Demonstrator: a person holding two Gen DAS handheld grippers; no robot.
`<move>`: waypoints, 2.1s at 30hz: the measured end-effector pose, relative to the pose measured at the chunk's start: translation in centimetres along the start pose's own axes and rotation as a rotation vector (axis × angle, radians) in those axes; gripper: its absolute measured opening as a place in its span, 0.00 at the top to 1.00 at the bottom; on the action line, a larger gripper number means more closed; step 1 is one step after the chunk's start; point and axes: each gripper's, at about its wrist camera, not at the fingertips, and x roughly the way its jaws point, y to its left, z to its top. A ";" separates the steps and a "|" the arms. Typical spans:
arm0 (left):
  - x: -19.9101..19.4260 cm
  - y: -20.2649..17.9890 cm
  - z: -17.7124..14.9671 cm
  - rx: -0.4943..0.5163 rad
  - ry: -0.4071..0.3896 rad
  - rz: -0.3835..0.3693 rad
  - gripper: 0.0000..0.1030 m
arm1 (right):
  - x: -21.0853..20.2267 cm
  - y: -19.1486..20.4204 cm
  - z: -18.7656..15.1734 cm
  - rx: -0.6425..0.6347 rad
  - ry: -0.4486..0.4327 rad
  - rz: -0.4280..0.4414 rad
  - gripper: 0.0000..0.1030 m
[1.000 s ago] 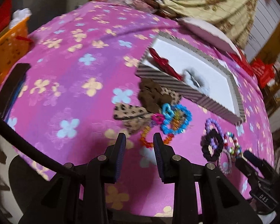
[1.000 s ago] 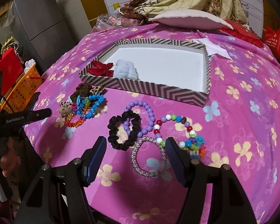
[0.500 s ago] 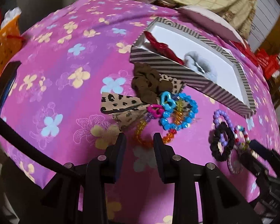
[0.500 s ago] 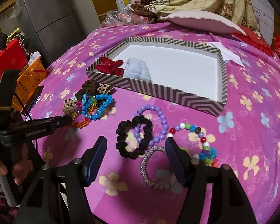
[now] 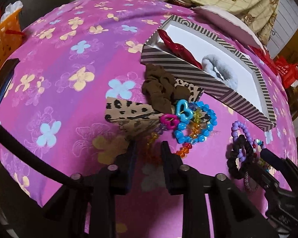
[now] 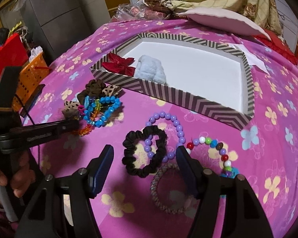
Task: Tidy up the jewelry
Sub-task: 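Grasp the heart beaded bracelet with the left tool while the right grasps the black scrunchie, then carry the bracelet and black scrunchie into the tray box and open both tools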
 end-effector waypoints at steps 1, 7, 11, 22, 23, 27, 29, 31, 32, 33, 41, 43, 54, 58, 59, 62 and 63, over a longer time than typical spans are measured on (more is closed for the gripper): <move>0.1 0.2 -0.1 -0.005 0.002 -0.005 0.59 | 0.2 0.0 0.1 -0.005 0.001 -0.003 0.37; 0.4 -0.1 0.1 -0.015 0.014 -0.006 0.59 | 1.3 -1.1 1.0 -0.009 0.014 0.002 0.52; 0.6 -0.5 0.2 -0.005 0.014 0.000 0.59 | 1.9 -1.8 1.2 -0.022 0.023 -0.004 0.60; 0.1 -0.4 0.2 0.001 0.026 -0.045 0.71 | 2.6 -1.1 1.1 -0.091 0.010 0.008 0.93; -0.4 -0.4 0.2 0.008 0.016 -0.049 0.71 | 2.3 -1.1 1.0 -0.089 0.002 0.012 0.93; -2.5 -0.7 0.3 0.027 -0.022 -0.076 0.71 | 0.3 -1.0 1.3 -0.079 -0.042 0.034 0.93; -3.7 -0.8 0.6 0.033 -0.038 -0.094 0.71 | -0.8 -0.8 1.6 -0.083 -0.064 0.036 0.93; -4.8 -0.9 1.0 0.040 -0.047 -0.108 0.71 | -2.0 -0.7 2.0 -0.084 -0.088 0.045 0.93; -5.3 -1.0 1.3 0.043 -0.051 -0.110 0.71 | -2.4 -0.6 2.2 -0.082 -0.098 0.050 0.93; -5.7 -1.0 1.6 0.047 -0.055 -0.112 0.71 | -2.9 -0.6 2.5 -0.079 -0.110 0.055 0.93; -9.4 -2.2 4.1 0.101 -0.132 -0.098 0.71 | -4.9 -0.9 4.2 -0.073 -0.162 0.052 0.93; -9.9 -2.6 4.9 0.109 -0.146 -0.093 0.71 | -5.2 -1.1 4.7 -0.073 -0.171 0.049 0.93; -8.1 -5.9 10.2 0.160 -0.195 -0.016 0.71 | -4.4 -3.5 8.6 -0.028 -0.192 -0.009 0.93; -6.5 -6.6 12.4 0.163 -0.199 0.025 0.71 | -3.3 -4.5 9.7 -0.015 -0.177 -0.021 0.93; -6.2 -6.8 12.8 0.167 -0.199 0.033 0.71 | -2.9 -4.7 10.0 -0.011 -0.172 -0.023 0.93; -4.8 -7.4 14.0 0.180 -0.195 0.064 0.71 | -1.7 -5.5 10.5 0.007 -0.154 -0.024 0.93; -4.4 -7.6 14.3 0.181 -0.192 0.068 0.71 | -1.4 -5.6 10.6 0.011 -0.149 -0.025 0.93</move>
